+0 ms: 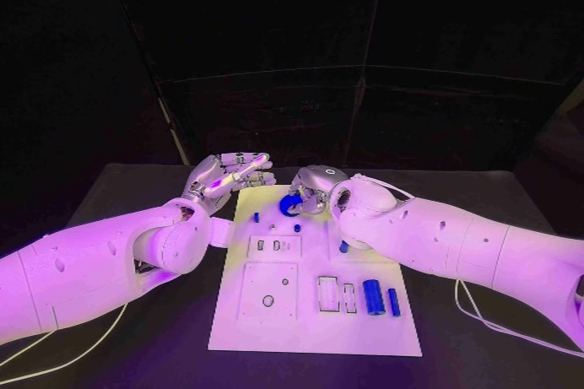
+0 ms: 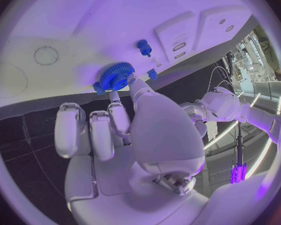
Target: Assemble the parts on the task board
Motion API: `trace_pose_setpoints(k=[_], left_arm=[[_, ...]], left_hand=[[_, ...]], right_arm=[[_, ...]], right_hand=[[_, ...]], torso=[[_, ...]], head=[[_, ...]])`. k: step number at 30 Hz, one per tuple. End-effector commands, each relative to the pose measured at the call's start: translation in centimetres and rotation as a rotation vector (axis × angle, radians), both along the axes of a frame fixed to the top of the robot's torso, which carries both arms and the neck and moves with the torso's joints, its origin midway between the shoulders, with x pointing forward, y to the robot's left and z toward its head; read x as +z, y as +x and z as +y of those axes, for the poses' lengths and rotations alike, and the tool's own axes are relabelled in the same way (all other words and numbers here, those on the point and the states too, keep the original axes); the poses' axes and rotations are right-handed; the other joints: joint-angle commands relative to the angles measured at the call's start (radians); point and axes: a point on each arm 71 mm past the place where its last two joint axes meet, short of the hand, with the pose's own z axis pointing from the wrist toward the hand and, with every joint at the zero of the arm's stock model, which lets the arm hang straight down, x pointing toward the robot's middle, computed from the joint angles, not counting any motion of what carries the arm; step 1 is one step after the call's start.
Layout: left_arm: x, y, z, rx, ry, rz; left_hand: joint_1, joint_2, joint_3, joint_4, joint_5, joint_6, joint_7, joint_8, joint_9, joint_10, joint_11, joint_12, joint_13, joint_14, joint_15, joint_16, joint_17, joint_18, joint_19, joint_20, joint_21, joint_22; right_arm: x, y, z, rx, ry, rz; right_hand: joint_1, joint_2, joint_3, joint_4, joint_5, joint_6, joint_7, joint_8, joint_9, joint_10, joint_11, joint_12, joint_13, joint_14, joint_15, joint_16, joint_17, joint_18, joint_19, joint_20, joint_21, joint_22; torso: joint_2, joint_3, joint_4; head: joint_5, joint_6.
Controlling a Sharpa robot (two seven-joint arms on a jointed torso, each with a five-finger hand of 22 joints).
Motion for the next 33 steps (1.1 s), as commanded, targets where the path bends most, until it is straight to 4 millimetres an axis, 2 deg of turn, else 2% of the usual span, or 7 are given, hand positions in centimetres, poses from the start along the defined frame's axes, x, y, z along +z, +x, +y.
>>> trace_pose_setpoints(k=[1,3,6,12,22,33], left_arm=[[0.2,0.0,-0.1,-0.007,-0.006,-0.009],[0.2,0.0,-0.1,-0.007,-0.006,-0.009],[0.2,0.0,-0.1,-0.007,-0.005,-0.009],[0.2,0.0,-0.1,-0.007,-0.005,-0.008],[0.1,0.1,0.0,-0.006,-0.003,-0.006],[0.1,0.2,0.3,0.0,-0.001,-0.007]], left_hand=[[0.002,0.01,0.0,-0.003,0.004,0.009,0.005,-0.006,-0.001,0.008,0.001,-0.002,-0.002,0.005,0.0,-0.006,-0.001,0.004,0.007,0.0,0.006,-0.001],[0.002,0.01,0.0,-0.003,0.004,0.009,0.005,-0.006,-0.001,0.008,0.001,-0.002,-0.002,0.005,0.0,-0.006,-0.001,0.004,0.007,0.0,0.006,-0.001],[0.002,0.01,-0.001,-0.004,0.004,0.009,0.005,-0.007,-0.001,0.009,0.001,-0.003,-0.002,0.005,0.0,-0.007,-0.001,0.004,0.007,0.0,0.005,-0.002],[0.002,0.01,-0.001,-0.004,0.004,0.009,0.005,-0.007,-0.001,0.009,0.001,-0.003,-0.002,0.005,0.0,-0.007,-0.001,0.004,0.007,0.0,0.005,-0.002],[0.002,0.01,-0.001,-0.004,0.004,0.009,0.005,-0.007,-0.001,0.009,0.001,-0.003,-0.002,0.005,0.0,-0.007,-0.001,0.004,0.007,0.0,0.005,-0.002],[0.001,0.011,-0.001,-0.004,0.004,0.009,0.005,-0.008,-0.002,0.008,0.001,-0.004,-0.002,0.005,0.0,-0.008,-0.001,0.004,0.007,0.0,0.005,-0.002]], right_arm=[[0.1,0.1,0.0,-0.009,-0.011,-0.009],[0.1,0.1,-0.1,-0.011,-0.008,-0.007],[0.0,0.1,-0.2,-0.012,-0.008,0.002],[-0.2,0.1,-0.3,-0.007,-0.016,0.033],[-0.2,0.1,-0.7,-0.006,0.0,0.047],[-0.2,0.1,-1.5,-0.022,0.006,0.046]], right_hand=[[-0.027,-0.013,-0.031,0.023,-0.001,-0.06,0.017,-0.024,-0.003,-0.012,0.016,-0.012,-0.011,0.074,0.017,0.008,0.119,-0.009,0.0,0.016,-0.006,-0.005],[-0.041,-0.016,-0.046,0.041,0.001,-0.082,0.021,-0.024,-0.003,-0.014,0.021,-0.012,-0.011,0.074,0.022,0.009,0.121,-0.009,0.001,0.021,-0.006,-0.004],[-0.065,-0.008,-0.068,0.075,0.014,-0.064,0.022,-0.018,0.002,-0.01,0.022,-0.005,-0.004,0.075,0.025,0.012,0.125,-0.009,0.003,0.026,-0.005,-0.002],[-0.098,0.006,-0.091,0.114,0.045,-0.037,0.016,-0.009,0.006,-0.005,0.019,0.004,0.005,0.075,0.023,0.013,0.127,-0.009,0.005,0.026,-0.005,-0.001],[-0.107,0.03,-0.102,0.132,0.079,-0.01,0.008,-0.002,0.007,0.008,0.012,0.02,0.022,0.076,0.017,0.016,0.131,-0.01,0.009,0.021,-0.003,0.005],[-0.099,0.032,-0.105,0.127,0.087,-0.006,0.007,-0.002,0.007,0.01,0.01,0.021,0.024,0.076,0.015,0.016,0.131,-0.01,0.01,0.019,-0.002,0.006]], torso=[[0.0,-0.0007,0.0009],[0.0,-0.0005,0.0014],[0.0,-0.0004,0.0009],[0.0,-0.0004,-0.0003],[0.0,0.0,0.0002],[0.0,0.0001,0.0]], head=[[0.0,0.001],[0.0,0.001],[0.0,0.0],[0.001,-0.001],[0.002,-0.004],[0.0,-0.004]])
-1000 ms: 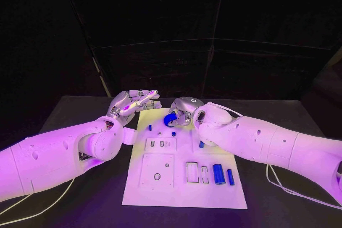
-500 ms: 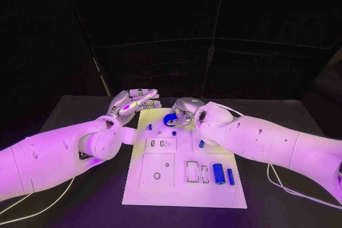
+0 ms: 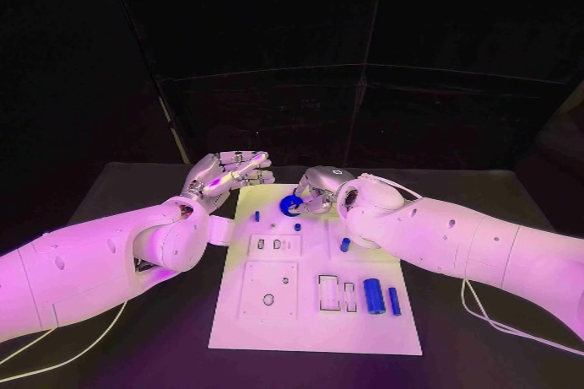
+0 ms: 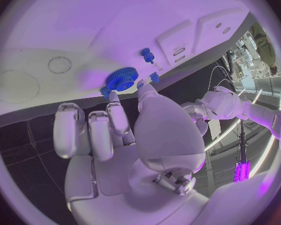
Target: Assemble the parts on the task board
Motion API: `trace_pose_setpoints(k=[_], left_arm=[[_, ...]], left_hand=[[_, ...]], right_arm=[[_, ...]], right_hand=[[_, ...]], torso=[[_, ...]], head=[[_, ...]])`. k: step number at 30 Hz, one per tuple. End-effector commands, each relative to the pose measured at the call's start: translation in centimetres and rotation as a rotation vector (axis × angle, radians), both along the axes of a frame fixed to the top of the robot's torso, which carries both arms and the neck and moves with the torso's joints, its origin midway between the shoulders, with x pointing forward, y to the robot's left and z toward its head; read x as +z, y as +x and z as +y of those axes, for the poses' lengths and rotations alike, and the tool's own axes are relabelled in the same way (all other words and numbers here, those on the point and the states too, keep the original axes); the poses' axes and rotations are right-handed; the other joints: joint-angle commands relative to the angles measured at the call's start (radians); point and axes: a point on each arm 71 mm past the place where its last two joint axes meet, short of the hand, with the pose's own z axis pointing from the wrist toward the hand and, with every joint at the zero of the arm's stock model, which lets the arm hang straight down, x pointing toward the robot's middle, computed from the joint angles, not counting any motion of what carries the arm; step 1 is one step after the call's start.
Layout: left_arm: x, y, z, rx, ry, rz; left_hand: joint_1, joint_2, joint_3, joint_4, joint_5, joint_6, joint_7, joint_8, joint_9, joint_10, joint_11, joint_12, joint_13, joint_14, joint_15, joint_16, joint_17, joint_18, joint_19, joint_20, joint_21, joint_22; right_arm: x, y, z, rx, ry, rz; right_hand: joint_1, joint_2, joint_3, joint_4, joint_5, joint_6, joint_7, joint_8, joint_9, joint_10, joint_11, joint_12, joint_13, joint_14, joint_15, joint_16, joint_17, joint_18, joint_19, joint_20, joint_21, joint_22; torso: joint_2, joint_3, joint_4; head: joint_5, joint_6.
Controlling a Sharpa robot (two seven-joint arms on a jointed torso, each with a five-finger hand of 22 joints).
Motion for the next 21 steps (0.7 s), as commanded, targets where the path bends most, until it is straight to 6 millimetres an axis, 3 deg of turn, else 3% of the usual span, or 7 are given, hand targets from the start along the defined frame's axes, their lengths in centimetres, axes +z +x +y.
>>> trace_pose_setpoints(k=[1,11,14,21], left_arm=[[0.2,0.0,0.0,-0.007,-0.005,-0.007],[0.2,0.0,0.1,-0.005,-0.004,-0.008],[0.2,0.0,0.2,-0.003,-0.003,-0.008],[0.2,0.0,0.6,0.004,-0.001,-0.008]], left_hand=[[0.001,0.011,-0.001,-0.004,0.004,0.009,0.005,-0.004,-0.001,0.008,0.001,-0.004,-0.001,0.005,0.0,-0.003,-0.002,0.004,0.007,0.0,0.005,-0.001],[0.001,0.011,-0.001,-0.004,0.004,0.009,0.005,-0.004,-0.001,0.008,0.001,-0.004,-0.001,0.005,0.0,-0.003,-0.002,0.004,0.007,0.0,0.005,-0.001],[0.001,0.011,-0.001,-0.004,0.004,0.009,0.005,-0.004,-0.001,0.008,0.001,-0.004,-0.001,0.005,0.0,-0.003,-0.002,0.004,0.007,0.0,0.005,-0.001],[0.001,0.011,-0.001,-0.004,0.004,0.009,0.005,-0.004,-0.001,0.008,0.001,-0.004,-0.001,0.005,0.0,-0.003,-0.002,0.004,0.007,0.0,0.005,-0.001]], right_arm=[[0.1,0.0,-0.3,-0.005,0.007,0.0],[0.5,-0.1,-1.6,-0.012,0.032,-0.03],[1.0,-0.6,-2.5,0.005,0.095,-0.057],[1.8,-1.8,-6.8,0.032,0.24,-0.038]], right_hand=[[0.006,0.008,-0.003,-0.001,0.004,0.007,0.002,0.005,-0.002,0.007,-0.002,0.004,0.0,0.075,-0.001,0.006,0.131,-0.01,0.006,0.001,-0.002,0.0],[0.018,0.008,-0.004,-0.009,0.005,0.008,0.002,0.003,-0.002,0.01,-0.003,0.006,0.003,0.075,-0.002,0.006,0.131,-0.011,0.007,0.0,-0.001,0.002],[0.039,0.017,0.002,-0.022,0.029,0.018,-0.001,0.005,-0.002,0.017,-0.006,0.014,0.012,0.076,-0.005,0.007,0.133,-0.012,0.01,-0.002,0.0,0.006],[0.099,0.014,0.01,-0.068,0.03,0.022,-0.002,0.0,-0.004,0.012,-0.008,0.007,0.009,0.074,-0.007,0.004,0.127,-0.011,0.006,-0.005,-0.002,0.001]], torso=[[0.0,0.0001,0.0003],[0.0,0.0003,-0.0002],[-0.001,0.001,0.0001],[-0.004,-0.001,-0.0039]], head=[[-0.002,0.001],[0.0,0.001],[0.0,0.002],[-0.003,0.008]])
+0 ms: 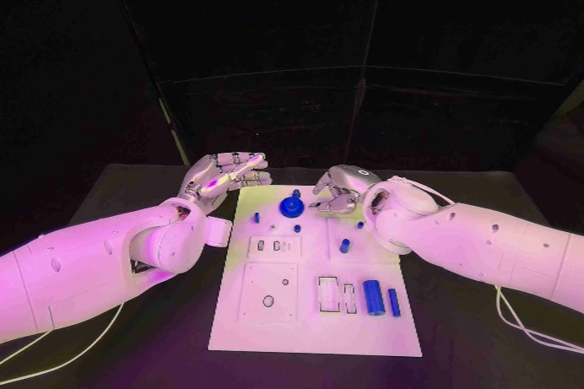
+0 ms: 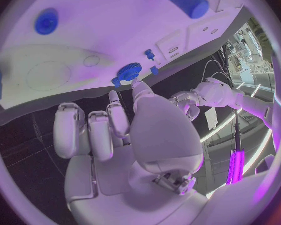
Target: Assemble the parts on the task board
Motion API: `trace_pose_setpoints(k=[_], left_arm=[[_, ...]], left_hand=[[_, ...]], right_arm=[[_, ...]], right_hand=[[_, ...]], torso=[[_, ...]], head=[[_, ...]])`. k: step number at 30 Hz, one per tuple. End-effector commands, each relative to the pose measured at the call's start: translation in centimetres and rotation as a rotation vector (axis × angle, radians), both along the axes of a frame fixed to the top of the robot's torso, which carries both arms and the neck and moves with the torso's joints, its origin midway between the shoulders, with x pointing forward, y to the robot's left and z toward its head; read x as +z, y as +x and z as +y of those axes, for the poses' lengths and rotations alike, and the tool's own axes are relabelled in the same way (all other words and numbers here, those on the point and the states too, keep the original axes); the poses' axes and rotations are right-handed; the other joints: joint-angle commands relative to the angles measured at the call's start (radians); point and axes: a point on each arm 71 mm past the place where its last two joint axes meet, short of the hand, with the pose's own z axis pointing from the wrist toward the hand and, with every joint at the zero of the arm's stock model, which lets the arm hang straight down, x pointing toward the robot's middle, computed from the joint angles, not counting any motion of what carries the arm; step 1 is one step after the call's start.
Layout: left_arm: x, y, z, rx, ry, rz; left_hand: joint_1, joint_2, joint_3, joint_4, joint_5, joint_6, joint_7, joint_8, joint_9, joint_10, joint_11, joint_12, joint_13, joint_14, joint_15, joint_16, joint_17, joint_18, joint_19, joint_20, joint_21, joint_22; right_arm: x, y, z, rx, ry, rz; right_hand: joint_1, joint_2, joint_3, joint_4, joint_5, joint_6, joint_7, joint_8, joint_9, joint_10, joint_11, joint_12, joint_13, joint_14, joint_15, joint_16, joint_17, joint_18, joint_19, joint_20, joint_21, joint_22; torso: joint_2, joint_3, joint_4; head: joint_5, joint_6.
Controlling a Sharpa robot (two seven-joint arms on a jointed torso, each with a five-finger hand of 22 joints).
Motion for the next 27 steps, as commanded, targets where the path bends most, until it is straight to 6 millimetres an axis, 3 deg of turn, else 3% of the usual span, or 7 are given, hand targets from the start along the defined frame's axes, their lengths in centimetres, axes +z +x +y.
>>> trace_pose_setpoints(k=[1,8,11,13,15,27], left_arm=[[0.2,0.0,0.0,-0.006,-0.005,-0.008],[0.2,0.0,0.1,-0.005,-0.01,-0.005],[0.2,0.0,0.0,-0.006,-0.011,-0.004],[0.2,0.0,0.0,-0.007,-0.012,-0.003],[0.2,0.0,-0.1,-0.007,-0.013,-0.003],[0.1,0.2,-0.3,-0.008,-0.013,-0.002]], left_hand=[[0.001,0.011,-0.002,-0.005,0.004,0.009,0.005,-0.004,-0.001,0.008,0.001,-0.004,-0.001,0.005,0.0,-0.004,-0.002,0.004,0.007,0.0,0.005,-0.001],[0.001,0.011,-0.002,-0.005,0.004,0.009,0.006,-0.005,-0.002,0.008,0.001,-0.005,-0.001,0.005,0.0,-0.004,-0.002,0.003,0.007,0.0,0.005,-0.001],[0.001,0.011,-0.002,-0.005,0.004,0.009,0.006,-0.005,-0.002,0.008,0.001,-0.005,-0.001,0.005,0.0,-0.004,-0.002,0.003,0.007,0.0,0.005,-0.001],[0.001,0.011,-0.002,-0.005,0.004,0.009,0.006,-0.005,-0.002,0.008,0.001,-0.005,-0.001,0.005,0.0,-0.004,-0.002,0.003,0.007,0.0,0.005,-0.001],[0.001,0.011,-0.002,-0.005,0.004,0.009,0.006,-0.005,-0.002,0.008,0.001,-0.005,-0.001,0.005,0.0,-0.004,-0.002,0.003,0.007,0.0,0.005,-0.001],[0.001,0.011,-0.002,-0.006,0.004,0.009,0.006,-0.005,-0.002,0.008,0.002,-0.005,-0.001,0.005,0.0,-0.004,-0.002,0.003,0.007,0.0,0.005,-0.002]], right_arm=[[0.8,-0.5,-1.5,0.04,0.152,0.004],[0.8,-0.7,-7.4,0.021,0.235,0.062],[0.8,-0.6,-9.3,0.005,0.239,0.069],[0.7,-0.5,-10.5,-0.008,0.237,0.073],[0.6,-0.4,-11.4,-0.018,0.234,0.076],[-0.4,0.5,-14.7,-0.08,0.202,0.11]], right_hand=[[0.022,-0.003,0.002,-0.017,-0.002,0.011,-0.001,0.0,-0.001,-0.005,-0.001,-0.008,-0.006,0.073,-0.007,-0.004,0.124,-0.01,0.0,-0.001,-0.004,-0.009],[0.08,-0.009,0.006,-0.062,-0.004,0.019,-0.002,0.0,-0.001,-0.024,-0.003,-0.033,-0.027,0.067,-0.009,-0.017,0.102,-0.001,-0.029,-0.003,-0.024,-0.049],[0.09,-0.014,0.004,-0.072,-0.003,0.016,-0.001,-0.002,-0.002,-0.028,-0.003,-0.037,-0.031,0.067,-0.009,-0.017,0.103,-0.001,-0.031,-0.003,-0.025,-0.051],[0.096,-0.017,0.002,-0.078,-0.003,0.012,-0.001,-0.004,-0.003,-0.032,-0.002,-0.043,-0.035,0.066,-0.009,-0.019,0.101,0.0,-0.033,-0.003,-0.027,-0.055],[0.099,-0.02,0.0,-0.082,-0.003,0.009,0.0,-0.006,-0.004,-0.035,-0.002,-0.047,-0.039,0.066,-0.008,-0.019,0.1,0.001,-0.036,-0.003,-0.029,-0.058],[0.109,-0.027,-0.01,-0.095,-0.007,-0.016,0.006,-0.013,-0.005,-0.053,0.003,-0.068,-0.057,0.068,-0.004,-0.017,0.107,0.005,-0.05,0.0,-0.04,-0.079]], torso=[[-0.003,-0.0011,-0.0044],[-0.006,0.0017,-0.0115],[-0.006,0.0035,-0.0123],[-0.005,0.0027,-0.0117],[-0.005,0.0048,-0.0137],[-0.004,0.0018,-0.0086]], head=[[-0.002,0.002],[-0.006,0.007],[-0.01,0.008],[-0.016,0.008],[-0.018,0.008],[-0.034,0.006]])
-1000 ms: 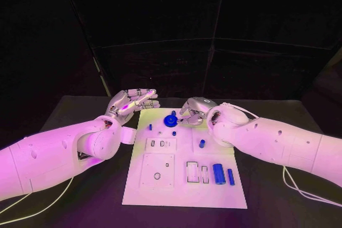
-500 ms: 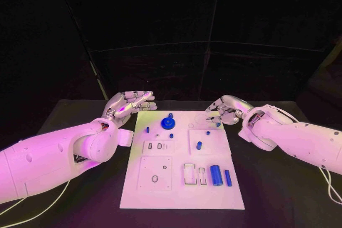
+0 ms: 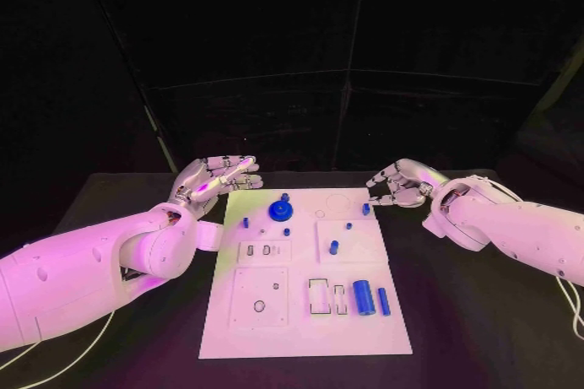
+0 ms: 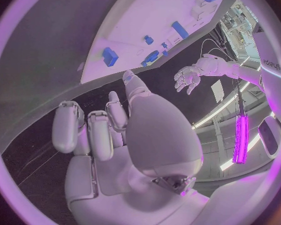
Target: Assemble the parts on the task board
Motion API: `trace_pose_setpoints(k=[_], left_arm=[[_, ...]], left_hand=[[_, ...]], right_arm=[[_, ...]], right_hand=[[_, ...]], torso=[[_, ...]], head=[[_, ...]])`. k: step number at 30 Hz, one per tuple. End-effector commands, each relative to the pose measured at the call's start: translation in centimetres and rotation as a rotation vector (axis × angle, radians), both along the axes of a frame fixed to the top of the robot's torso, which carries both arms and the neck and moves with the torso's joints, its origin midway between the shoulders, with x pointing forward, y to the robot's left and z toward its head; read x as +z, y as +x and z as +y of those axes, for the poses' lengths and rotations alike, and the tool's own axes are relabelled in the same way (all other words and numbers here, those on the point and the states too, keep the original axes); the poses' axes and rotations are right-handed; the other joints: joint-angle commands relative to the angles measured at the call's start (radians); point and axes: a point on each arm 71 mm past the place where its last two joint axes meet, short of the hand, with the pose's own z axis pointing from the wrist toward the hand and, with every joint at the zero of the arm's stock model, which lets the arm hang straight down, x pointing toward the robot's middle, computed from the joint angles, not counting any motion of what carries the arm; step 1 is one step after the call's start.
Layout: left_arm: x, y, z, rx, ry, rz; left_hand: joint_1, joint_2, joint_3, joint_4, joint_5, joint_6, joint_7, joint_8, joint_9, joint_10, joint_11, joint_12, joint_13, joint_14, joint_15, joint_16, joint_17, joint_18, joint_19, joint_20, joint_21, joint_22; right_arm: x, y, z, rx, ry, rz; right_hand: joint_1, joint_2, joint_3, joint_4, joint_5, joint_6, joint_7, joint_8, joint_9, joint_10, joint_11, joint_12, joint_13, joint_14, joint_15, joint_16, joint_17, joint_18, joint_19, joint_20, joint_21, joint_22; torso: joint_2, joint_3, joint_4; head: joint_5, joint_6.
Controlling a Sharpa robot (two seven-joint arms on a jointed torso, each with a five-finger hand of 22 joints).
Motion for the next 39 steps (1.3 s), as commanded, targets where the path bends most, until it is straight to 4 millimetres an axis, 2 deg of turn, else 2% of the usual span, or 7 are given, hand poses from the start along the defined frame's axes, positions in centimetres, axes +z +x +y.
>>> trace_pose_setpoints(k=[1,3,10,21,33,39], left_arm=[[0.1,0.0,-0.1,-0.01,-0.01,-0.005],[0.1,0.1,-0.1,-0.01,-0.01,-0.005],[0.1,0.1,-0.1,-0.008,-0.009,-0.005],[0.0,0.2,0.0,-0.005,-0.007,-0.004],[0.0,0.2,-0.1,-0.006,-0.008,-0.003],[0.0,0.3,-0.1,-0.006,-0.007,-0.003]], left_hand=[[0.001,0.011,-0.002,-0.006,0.004,0.009,0.006,-0.005,-0.001,0.008,0.002,-0.005,-0.001,0.005,0.0,-0.004,-0.001,0.003,0.007,0.0,0.005,-0.002],[0.001,0.011,-0.002,-0.006,0.004,0.009,0.006,-0.005,-0.001,0.008,0.002,-0.005,-0.001,0.005,0.0,-0.004,-0.001,0.003,0.007,0.0,0.005,-0.002],[0.001,0.011,-0.002,-0.006,0.004,0.009,0.006,-0.005,-0.001,0.008,0.002,-0.005,-0.001,0.005,0.0,-0.004,-0.001,0.003,0.007,0.0,0.005,-0.002],[0.001,0.011,-0.002,-0.006,0.004,0.009,0.006,-0.005,-0.001,0.008,0.002,-0.005,-0.001,0.005,0.0,-0.004,-0.001,0.003,0.007,0.0,0.005,-0.002],[0.001,0.011,-0.002,-0.006,0.004,0.009,0.006,-0.005,-0.001,0.008,0.002,-0.005,-0.001,0.005,0.0,-0.004,-0.001,0.003,0.007,0.0,0.005,-0.002],[0.001,0.011,-0.002,-0.006,0.004,0.009,0.006,-0.005,-0.001,0.008,0.002,-0.005,-0.001,0.005,0.0,-0.004,-0.001,0.003,0.007,0.0,0.005,-0.002]], right_arm=[[-0.5,0.0,-0.1,0.027,0.011,0.037],[-1.1,0.0,-0.2,0.025,0.004,0.053],[-2.3,-0.1,-0.2,0.028,-0.007,0.086],[-2.7,-0.1,-0.2,0.025,-0.011,0.091],[-3.2,0.2,0.4,0.032,-0.016,0.114],[-3.5,0.2,0.6,0.037,-0.026,0.121]], right_hand=[[0.008,0.0,-0.003,-0.006,-0.003,-0.01,0.002,-0.005,-0.001,-0.009,-0.002,-0.007,-0.003,0.068,-0.004,0.001,0.107,0.005,-0.009,-0.001,-0.006,-0.004],[0.009,-0.001,-0.004,-0.008,-0.004,-0.014,0.003,-0.005,-0.001,-0.012,-0.001,-0.01,-0.006,0.067,-0.003,0.0,0.105,0.006,-0.013,-0.001,-0.008,-0.009],[0.01,-0.001,-0.005,-0.009,-0.004,-0.016,0.004,-0.005,-0.001,-0.014,0.0,-0.013,-0.008,0.067,-0.003,-0.002,0.103,0.007,-0.017,0.0,-0.011,-0.015],[0.01,0.004,-0.005,-0.01,-0.002,-0.015,0.004,-0.002,0.0,-0.011,0.0,-0.008,-0.004,0.068,-0.002,0.001,0.108,0.007,-0.015,0.0,-0.011,-0.013],[0.009,0.044,-0.001,-0.011,-0.011,0.04,-0.008,0.026,0.008,0.008,-0.011,0.009,0.012,0.069,-0.01,0.002,0.111,0.003,0.002,-0.004,-0.002,0.009],[0.014,0.05,0.003,-0.016,-0.017,0.049,-0.01,0.028,0.008,0.013,-0.013,0.014,0.018,0.07,-0.012,0.003,0.114,0.001,0.008,-0.006,0.001,0.017]], torso=[[0.0,-0.001,0.0035],[0.0,-0.0022,0.0038],[0.0,-0.0018,0.0041],[0.0,-0.003,0.0034],[0.0,-0.0028,0.0055],[0.0,-0.0029,0.0043]], head=[[-0.002,-0.002],[-0.001,-0.003],[-0.001,-0.004],[-0.002,-0.005],[-0.005,-0.008],[-0.002,-0.01]])
